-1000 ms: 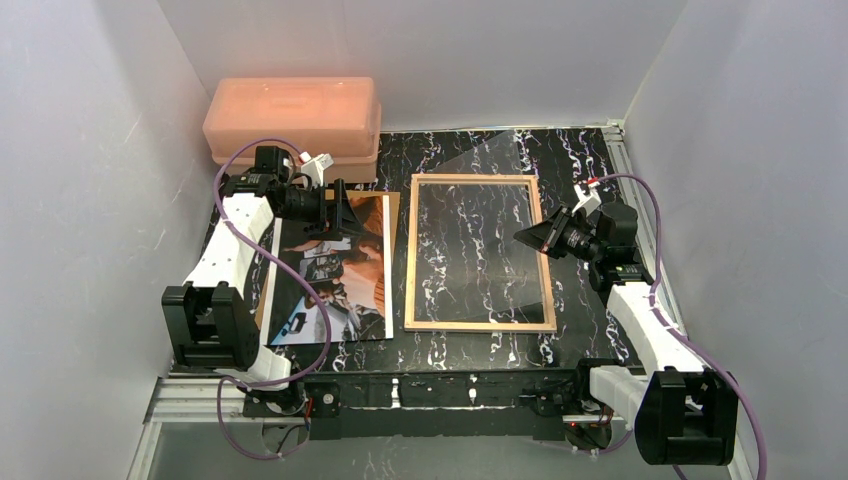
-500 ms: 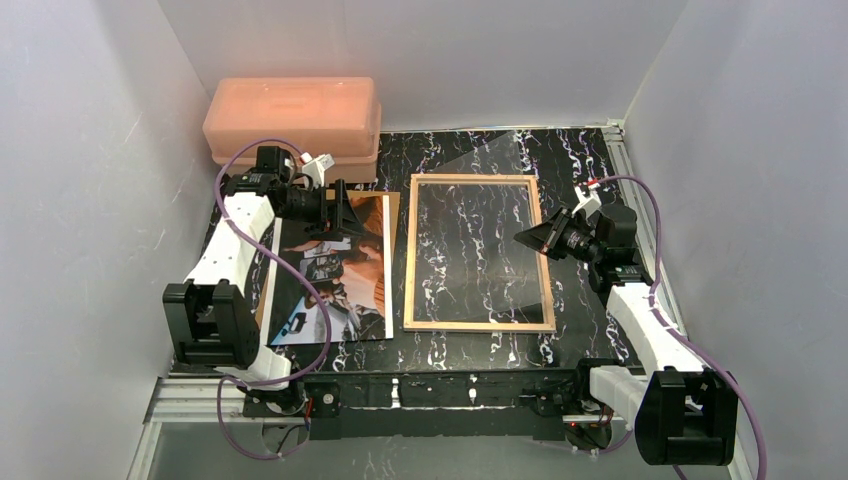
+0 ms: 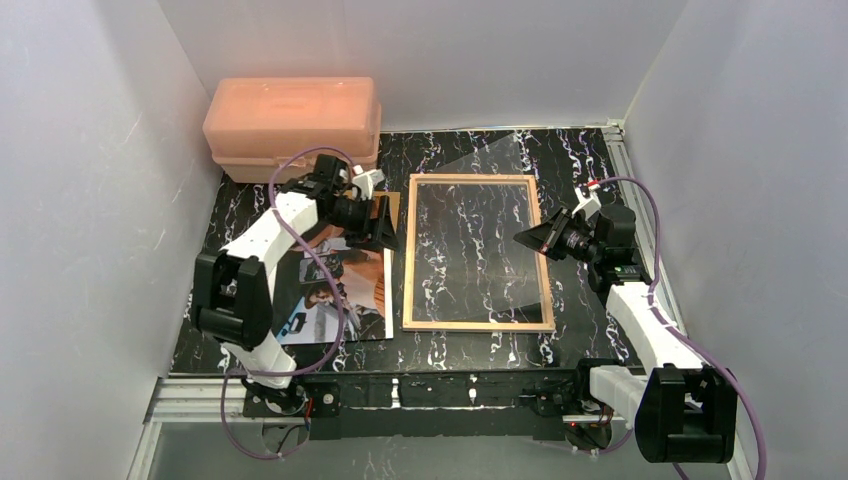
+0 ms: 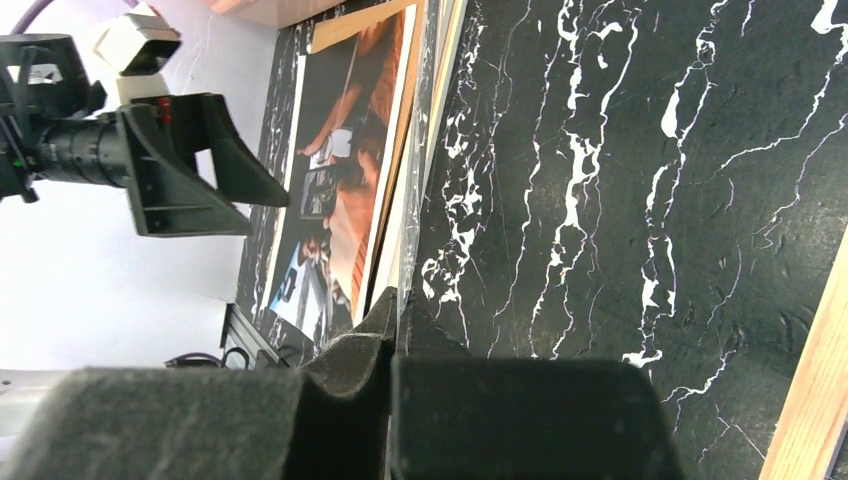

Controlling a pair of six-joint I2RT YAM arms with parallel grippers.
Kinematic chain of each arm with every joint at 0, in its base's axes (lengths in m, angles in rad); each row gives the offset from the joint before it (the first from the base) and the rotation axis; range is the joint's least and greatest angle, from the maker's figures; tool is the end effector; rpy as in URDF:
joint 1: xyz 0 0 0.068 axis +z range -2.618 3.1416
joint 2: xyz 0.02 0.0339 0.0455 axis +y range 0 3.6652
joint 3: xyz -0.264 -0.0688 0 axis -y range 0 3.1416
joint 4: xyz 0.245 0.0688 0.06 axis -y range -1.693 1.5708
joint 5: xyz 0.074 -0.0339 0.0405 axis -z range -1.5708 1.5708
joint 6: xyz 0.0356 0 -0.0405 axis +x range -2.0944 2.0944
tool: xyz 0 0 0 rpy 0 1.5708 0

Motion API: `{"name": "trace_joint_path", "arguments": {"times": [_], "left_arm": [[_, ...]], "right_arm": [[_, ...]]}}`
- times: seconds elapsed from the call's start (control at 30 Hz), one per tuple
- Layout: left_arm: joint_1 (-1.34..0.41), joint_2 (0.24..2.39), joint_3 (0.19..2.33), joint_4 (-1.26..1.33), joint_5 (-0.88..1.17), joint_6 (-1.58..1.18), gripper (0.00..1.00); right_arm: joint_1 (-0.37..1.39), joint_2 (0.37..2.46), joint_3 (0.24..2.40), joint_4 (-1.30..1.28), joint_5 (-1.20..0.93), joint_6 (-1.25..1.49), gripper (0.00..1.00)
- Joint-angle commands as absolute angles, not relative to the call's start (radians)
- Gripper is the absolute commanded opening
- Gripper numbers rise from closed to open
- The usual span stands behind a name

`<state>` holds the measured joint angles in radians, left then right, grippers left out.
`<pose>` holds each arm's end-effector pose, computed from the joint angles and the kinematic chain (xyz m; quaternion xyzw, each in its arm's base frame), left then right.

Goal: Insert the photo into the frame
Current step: Place the photo frame item in the photo frame.

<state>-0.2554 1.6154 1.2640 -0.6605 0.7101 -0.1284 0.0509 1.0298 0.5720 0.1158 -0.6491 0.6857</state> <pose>0.3192 -0.1073 0.2636 0.1529 0.8934 -0.3773 0.1901 0.2254 0.0330 0.2510 0.0671 0.7931 0.4398 0.4159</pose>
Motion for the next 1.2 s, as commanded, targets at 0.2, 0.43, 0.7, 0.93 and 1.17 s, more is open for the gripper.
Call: {"name": "trace_joint_path", "arguments": {"times": [0.2,0.43,0.7,0.93,1.17], "left_arm": [[-0.336,1.77,1.229,-0.466,0.654,-0.228,0.54],[-0.35,1.857,1.236,-0.443,0.636,-0.234,0.41],[-0.367,1.931,1.26,-0.439,0.593,-0.242,0.35],[-0.373,1.955,1.272,-0.44,0.597,-0.244,0.25],[-0.373,1.949,1.267,-0.441,0.613,-0.247,0.21]], "right_arm": [[0.057,1.048,0.559,0.179,-0.656,0.702,0.01],[0.057,1.036,0.573,0.186,-0.67,0.714,0.01],[0.057,1.017,0.582,0.18,-0.673,0.738,0.01],[0.061,0.997,0.591,0.169,-0.656,0.761,0.01],[0.091,0.988,0.625,0.16,-0.625,0.766,0.01]]}}
